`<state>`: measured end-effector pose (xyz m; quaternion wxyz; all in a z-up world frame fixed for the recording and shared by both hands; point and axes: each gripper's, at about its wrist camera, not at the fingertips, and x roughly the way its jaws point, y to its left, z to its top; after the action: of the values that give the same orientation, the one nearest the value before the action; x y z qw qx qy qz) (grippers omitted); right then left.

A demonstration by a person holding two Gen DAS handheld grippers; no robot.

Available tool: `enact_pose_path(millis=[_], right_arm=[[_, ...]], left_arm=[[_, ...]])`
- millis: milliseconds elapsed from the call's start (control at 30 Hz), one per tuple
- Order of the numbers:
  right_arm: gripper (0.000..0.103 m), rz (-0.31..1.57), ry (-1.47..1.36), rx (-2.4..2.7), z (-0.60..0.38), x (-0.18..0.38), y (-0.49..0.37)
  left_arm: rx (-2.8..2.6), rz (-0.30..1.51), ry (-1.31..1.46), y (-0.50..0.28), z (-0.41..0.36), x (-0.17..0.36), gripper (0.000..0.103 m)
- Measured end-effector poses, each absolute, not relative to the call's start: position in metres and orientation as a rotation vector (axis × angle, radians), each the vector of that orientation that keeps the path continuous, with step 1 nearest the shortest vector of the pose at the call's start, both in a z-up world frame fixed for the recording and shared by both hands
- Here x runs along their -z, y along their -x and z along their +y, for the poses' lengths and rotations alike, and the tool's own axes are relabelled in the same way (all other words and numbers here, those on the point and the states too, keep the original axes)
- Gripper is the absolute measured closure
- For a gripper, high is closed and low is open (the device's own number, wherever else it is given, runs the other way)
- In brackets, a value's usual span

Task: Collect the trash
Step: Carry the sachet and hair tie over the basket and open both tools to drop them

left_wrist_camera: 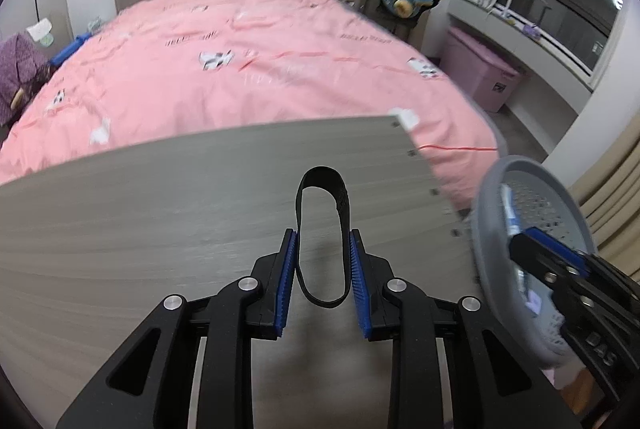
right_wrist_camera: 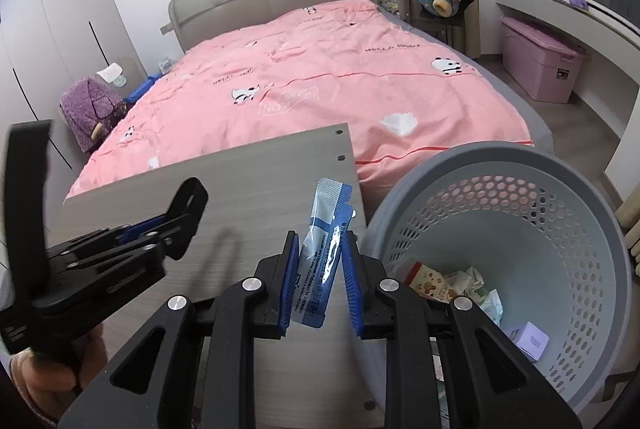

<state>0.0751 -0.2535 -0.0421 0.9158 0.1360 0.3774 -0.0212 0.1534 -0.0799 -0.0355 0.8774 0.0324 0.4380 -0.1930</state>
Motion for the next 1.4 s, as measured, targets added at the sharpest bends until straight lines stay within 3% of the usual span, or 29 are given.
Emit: enact_pose_path(millis=[300, 767, 1133, 1300, 1400], right_arm=[[0.081, 0.736, -0.310, 0.121, -0.298, 0.029, -0.037], [0.081, 0.739, -0.390, 0.250, -0.387, 0.048, 0.009], [0.080, 0.755, -0.429, 0.253, -0.406, 0.063, 0.010], [0.077, 0.750, -0.426, 0.249, -0.407, 0.064, 0.013], [0.058, 0.740, -0.429, 0.253, -0.407, 0.063, 0.014]], left_arm=[[0.510, 0.817, -0.127, -0.111, -0.133, -0.001, 0.077], [0.669, 0.830, -0.251, -0.072, -0.235, 0.008, 0.077], [0.653, 0.850, -0.275, -0.072, -0.262, 0.020, 0.077], [0.638, 0.845, -0.269, -0.072, -0.260, 0.017, 0.059], [0.634, 0.845, -0.265, -0.072, -0.258, 0.017, 0.048]])
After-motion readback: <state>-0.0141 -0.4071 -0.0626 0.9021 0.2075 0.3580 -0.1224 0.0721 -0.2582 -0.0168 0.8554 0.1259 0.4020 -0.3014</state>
